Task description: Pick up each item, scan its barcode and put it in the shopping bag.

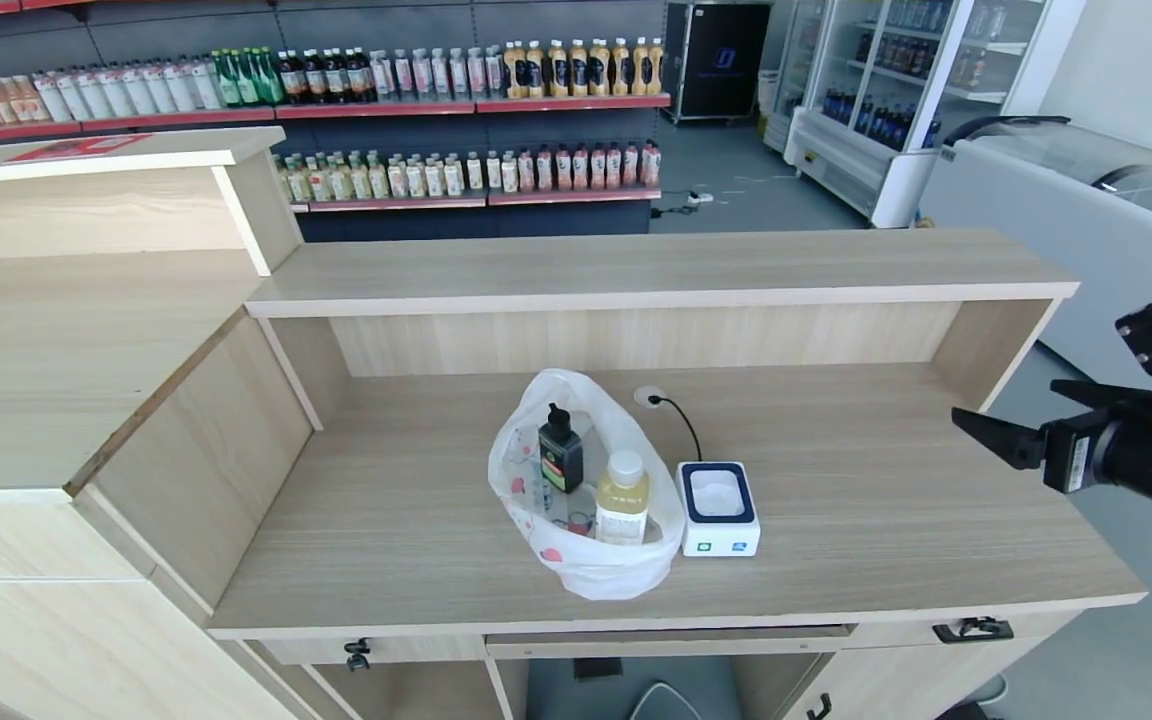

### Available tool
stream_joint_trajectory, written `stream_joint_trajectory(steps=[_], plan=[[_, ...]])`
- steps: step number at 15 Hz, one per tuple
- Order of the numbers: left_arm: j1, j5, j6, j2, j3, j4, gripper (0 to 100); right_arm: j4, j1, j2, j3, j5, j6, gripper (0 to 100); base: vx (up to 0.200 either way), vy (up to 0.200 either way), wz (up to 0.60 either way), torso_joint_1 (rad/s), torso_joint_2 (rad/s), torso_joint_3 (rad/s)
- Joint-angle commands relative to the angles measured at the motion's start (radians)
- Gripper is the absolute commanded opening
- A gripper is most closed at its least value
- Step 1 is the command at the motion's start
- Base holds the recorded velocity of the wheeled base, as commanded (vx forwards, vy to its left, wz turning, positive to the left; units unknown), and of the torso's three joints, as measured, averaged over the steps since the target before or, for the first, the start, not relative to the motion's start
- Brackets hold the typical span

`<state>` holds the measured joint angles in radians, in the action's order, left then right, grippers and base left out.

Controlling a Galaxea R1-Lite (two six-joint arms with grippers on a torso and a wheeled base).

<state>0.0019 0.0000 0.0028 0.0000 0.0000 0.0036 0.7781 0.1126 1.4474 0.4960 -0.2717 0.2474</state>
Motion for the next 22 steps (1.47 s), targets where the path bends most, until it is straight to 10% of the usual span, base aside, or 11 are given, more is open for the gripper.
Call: stream_joint_trajectory(steps=[1,5,12,22], plan=[[0.0,0.0,0.0,0.002,0.0,-0.001,100,0.024,0.001,-0.222,-0.188,0.101,-0.04,100,0.0,0.0,0.0,0.0,0.0,0.0],[0.0,0.0,0.0,0.002,0.0,-0.001,100,-0.149,-0.031,-0.63,-0.482,0.333,-0.12,100,0.0,0.0,0.0,0.0,0.0,0.0],[0.0,0.0,0.0,0.002,0.0,-0.001,100,-0.773,-0.065,-1.374,-0.496,0.281,-0.214,100,0.0,0.0,0.0,0.0,0.0,0.0],[0.0,0.0,0.0,0.002,0.0,-0.001,100,-0.786,-0.12,-1.446,-0.494,0.27,-0.24,100,0.0,0.0,0.0,0.0,0.0,0.0]])
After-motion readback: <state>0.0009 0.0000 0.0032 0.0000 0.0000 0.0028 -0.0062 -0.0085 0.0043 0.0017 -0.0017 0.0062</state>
